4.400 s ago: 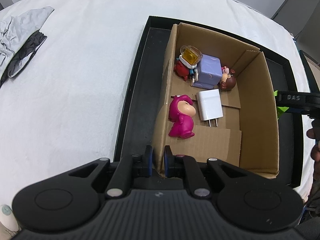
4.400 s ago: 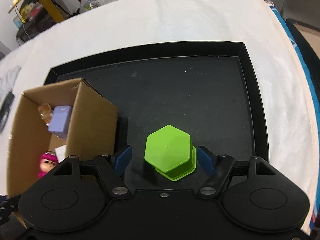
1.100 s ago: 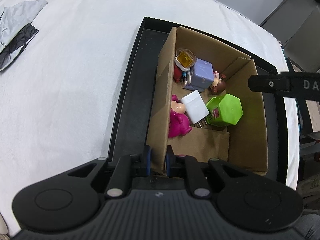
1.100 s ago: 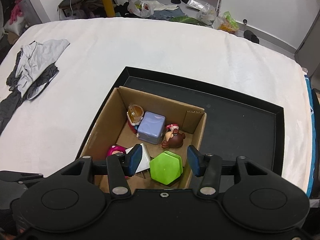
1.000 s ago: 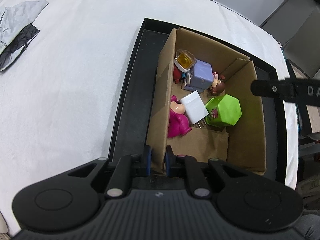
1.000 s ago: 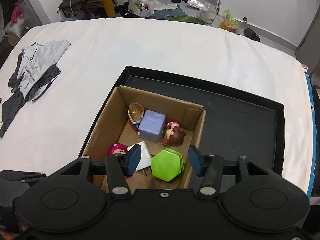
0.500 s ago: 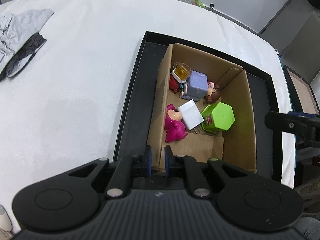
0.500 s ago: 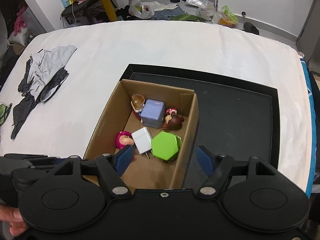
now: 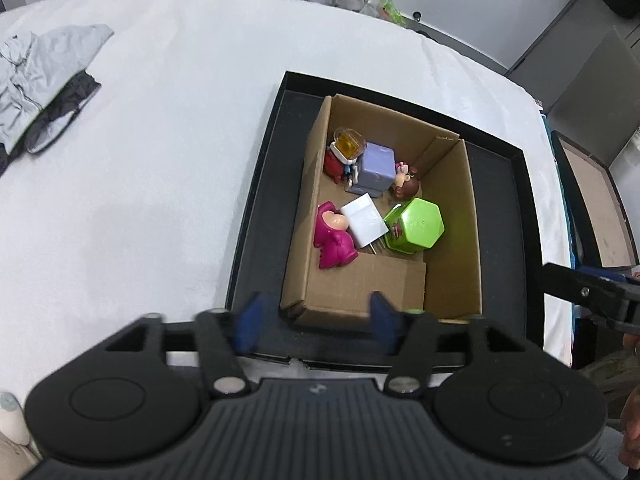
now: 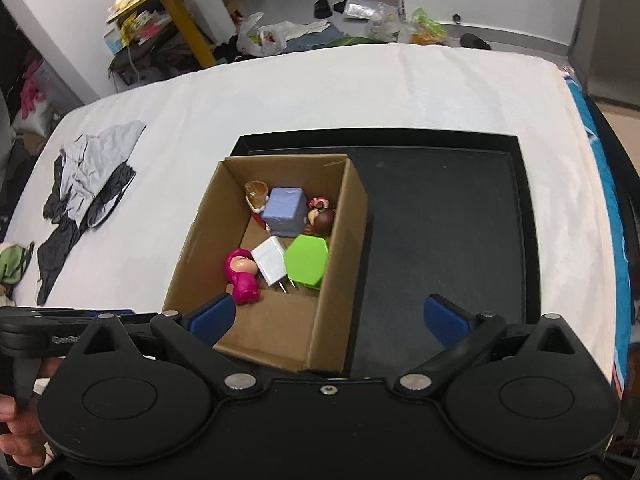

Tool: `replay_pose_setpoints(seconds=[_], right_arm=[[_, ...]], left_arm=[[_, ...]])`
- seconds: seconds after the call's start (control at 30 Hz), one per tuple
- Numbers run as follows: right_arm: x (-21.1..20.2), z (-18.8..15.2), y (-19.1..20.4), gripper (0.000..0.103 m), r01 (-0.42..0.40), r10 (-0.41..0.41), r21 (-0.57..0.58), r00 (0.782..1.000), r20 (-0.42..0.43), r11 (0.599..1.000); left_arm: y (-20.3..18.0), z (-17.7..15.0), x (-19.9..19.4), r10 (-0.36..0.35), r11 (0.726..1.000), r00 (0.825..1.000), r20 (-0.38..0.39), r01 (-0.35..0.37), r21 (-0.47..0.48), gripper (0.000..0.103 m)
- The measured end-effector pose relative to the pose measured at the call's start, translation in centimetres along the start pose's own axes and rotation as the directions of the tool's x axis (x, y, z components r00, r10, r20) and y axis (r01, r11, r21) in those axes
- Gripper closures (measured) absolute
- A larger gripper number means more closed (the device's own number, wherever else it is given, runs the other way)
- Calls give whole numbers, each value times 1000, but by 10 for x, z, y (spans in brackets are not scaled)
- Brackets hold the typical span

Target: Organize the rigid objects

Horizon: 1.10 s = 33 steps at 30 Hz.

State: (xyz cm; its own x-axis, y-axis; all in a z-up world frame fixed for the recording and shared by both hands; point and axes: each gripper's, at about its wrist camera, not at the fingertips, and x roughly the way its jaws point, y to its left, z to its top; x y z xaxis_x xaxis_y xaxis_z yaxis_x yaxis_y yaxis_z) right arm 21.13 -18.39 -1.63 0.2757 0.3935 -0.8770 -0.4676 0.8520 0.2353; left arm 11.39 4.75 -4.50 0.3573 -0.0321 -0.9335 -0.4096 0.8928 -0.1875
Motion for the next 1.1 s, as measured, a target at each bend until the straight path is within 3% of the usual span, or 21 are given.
replay_pose_setpoints(seconds=[0.17,0.37,0.6,0.73,1.1], right_arm=[[-14,-12,-10,0,3,-4,39,1000,14,999],[-32,-30,-14,0,-3,0,59,999,47,998],[-47,-54,-15,0,20,-28,112,997,75,994],[-61,-68,-21,0,16,-34,165,994,109,986],[-92,-99,-19,0,44,-69,173,987,146,984]], left_arm=[[-4,-9,-14,-12,1000,1000,20,11,18,16],[-11,-22,-28,15,998,999,48,-18,54,9],[-15,-39,-47,-12,996,996,83,4,89,8],[-20,-52,-54,6,992,996,89,-18,127,8],[-24,-83,-74,18,986,992,123,-38,160,8]])
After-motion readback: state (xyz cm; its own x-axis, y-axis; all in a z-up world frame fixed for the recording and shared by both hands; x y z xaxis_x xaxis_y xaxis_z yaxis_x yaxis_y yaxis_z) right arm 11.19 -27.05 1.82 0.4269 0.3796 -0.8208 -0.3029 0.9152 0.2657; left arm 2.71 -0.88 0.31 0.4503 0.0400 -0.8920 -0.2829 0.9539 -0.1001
